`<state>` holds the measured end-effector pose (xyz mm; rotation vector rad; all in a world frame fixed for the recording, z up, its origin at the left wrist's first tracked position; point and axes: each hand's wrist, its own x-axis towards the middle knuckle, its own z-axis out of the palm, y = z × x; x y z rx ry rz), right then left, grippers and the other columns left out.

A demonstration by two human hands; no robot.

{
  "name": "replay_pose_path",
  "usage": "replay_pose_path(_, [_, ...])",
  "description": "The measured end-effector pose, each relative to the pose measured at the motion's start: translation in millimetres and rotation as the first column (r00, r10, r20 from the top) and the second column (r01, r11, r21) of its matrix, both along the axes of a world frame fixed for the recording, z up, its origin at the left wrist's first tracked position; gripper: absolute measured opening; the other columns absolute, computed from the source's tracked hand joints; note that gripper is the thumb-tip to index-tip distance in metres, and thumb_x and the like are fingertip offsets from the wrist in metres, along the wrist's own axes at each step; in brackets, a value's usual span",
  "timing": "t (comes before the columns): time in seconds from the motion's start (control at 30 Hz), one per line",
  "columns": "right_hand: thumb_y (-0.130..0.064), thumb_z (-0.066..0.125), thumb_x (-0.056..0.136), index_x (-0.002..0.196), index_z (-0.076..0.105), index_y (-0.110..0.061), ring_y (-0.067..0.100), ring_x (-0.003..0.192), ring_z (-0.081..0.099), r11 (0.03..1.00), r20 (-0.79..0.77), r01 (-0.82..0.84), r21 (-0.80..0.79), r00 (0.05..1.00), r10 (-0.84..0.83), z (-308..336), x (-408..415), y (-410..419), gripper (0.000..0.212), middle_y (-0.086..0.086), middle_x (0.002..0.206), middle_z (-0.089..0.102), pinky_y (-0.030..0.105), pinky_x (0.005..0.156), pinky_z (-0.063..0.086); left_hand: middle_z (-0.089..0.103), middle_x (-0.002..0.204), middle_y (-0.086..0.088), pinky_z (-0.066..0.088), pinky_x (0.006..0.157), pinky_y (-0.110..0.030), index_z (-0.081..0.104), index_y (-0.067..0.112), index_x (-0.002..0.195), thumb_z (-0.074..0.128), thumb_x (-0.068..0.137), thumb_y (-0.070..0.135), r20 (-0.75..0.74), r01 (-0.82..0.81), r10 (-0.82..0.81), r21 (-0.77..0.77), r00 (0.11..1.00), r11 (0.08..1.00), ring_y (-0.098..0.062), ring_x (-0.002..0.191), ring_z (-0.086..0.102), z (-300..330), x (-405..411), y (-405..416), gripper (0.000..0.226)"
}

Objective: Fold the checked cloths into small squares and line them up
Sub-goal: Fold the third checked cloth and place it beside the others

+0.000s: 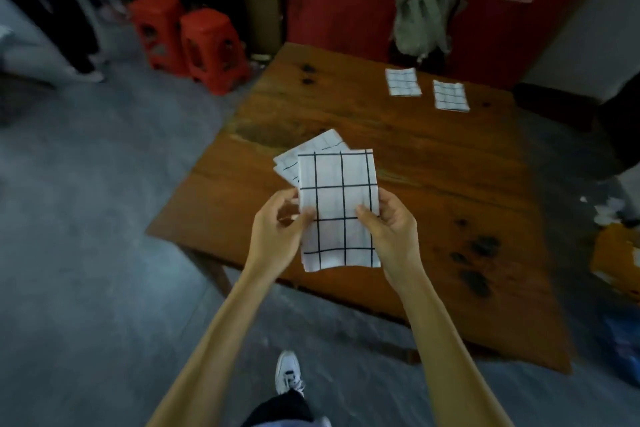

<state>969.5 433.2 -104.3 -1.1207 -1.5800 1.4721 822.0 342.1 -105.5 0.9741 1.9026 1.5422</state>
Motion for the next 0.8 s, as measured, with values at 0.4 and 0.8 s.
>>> replay_pose_path(0.4, [-0.022,0.069,0.089,0.122,0.060,-0.025,0.006,0.102,0.066,0.904,-0.103,-0.428,-0.012,0.900,0.425,13,-103,-113,0.034,-0.008,0.111,0.070,0.037,0.090,0.057,0.068,0.088,0.009,0.053,0.071,-0.019,0.061,0.027,0.107,0.064,0.087,0.013,-0.011,-0.420,0.420,-0.012,0.907,0.907,-0.004,0.080,0.066,21,-57,-161,0.024])
replay_pose_path(0.8, [-0.026,0.072,0.085,0.132,0.054,-0.020,0.015,0.111,0.064,0.802,-0.001,-0.598,0.015,0.802,0.598,-1,-323,-236,0.051,-0.002,0.119,0.067,0.046,0.095,0.053,0.065,0.100,0.009,0.051,0.069,-0.012,0.059,0.030,0.110,0.060,0.093,0.015,0.051,-0.549,0.546,0.088,0.836,0.831,0.001,0.088,0.064,6,-241,-308,0.023])
